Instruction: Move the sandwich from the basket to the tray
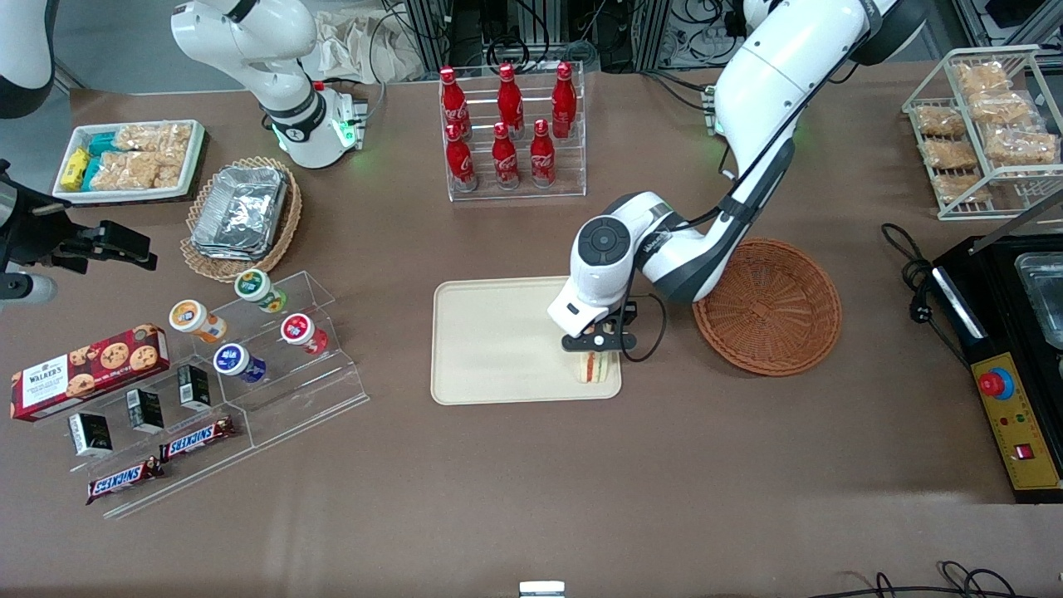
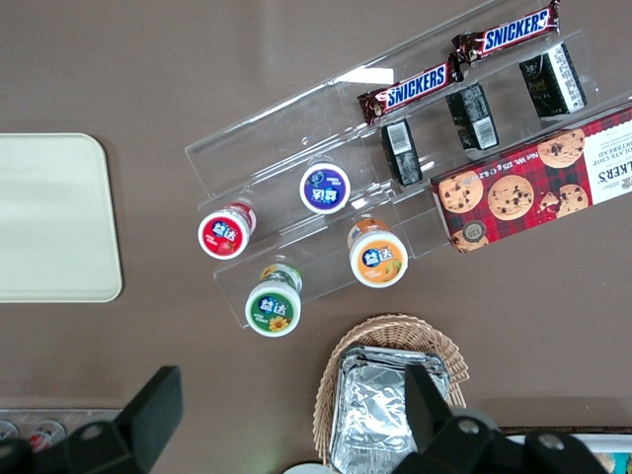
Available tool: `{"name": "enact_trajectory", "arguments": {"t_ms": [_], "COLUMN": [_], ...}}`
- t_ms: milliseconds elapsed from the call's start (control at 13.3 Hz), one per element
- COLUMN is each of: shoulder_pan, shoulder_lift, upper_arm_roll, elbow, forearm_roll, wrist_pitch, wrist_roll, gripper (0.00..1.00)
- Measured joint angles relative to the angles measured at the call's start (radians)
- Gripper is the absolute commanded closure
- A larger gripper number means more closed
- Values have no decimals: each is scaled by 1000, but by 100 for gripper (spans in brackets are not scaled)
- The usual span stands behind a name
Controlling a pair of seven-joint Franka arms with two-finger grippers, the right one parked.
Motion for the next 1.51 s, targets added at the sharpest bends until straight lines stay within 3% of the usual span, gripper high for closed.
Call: {"name": "enact_trajectory", "arguments": {"t_ms": [376,753,903,1280,1505], "shoulder_pan": [7,88,142,162,168], "shoulder_lift": [-23,-187,-272,-476,-541], "upper_arm_roll": [3,16,43,333,490], "elbow": [73,175,196,192,153], "forearm_roll": [1,-4,-66,-302,-373], "wrist_pitch": [-24,-324,-406,-567,-631], "wrist_roll": [-112,-111,-31,423,717], "gripper": [0,0,0,0,0]}}
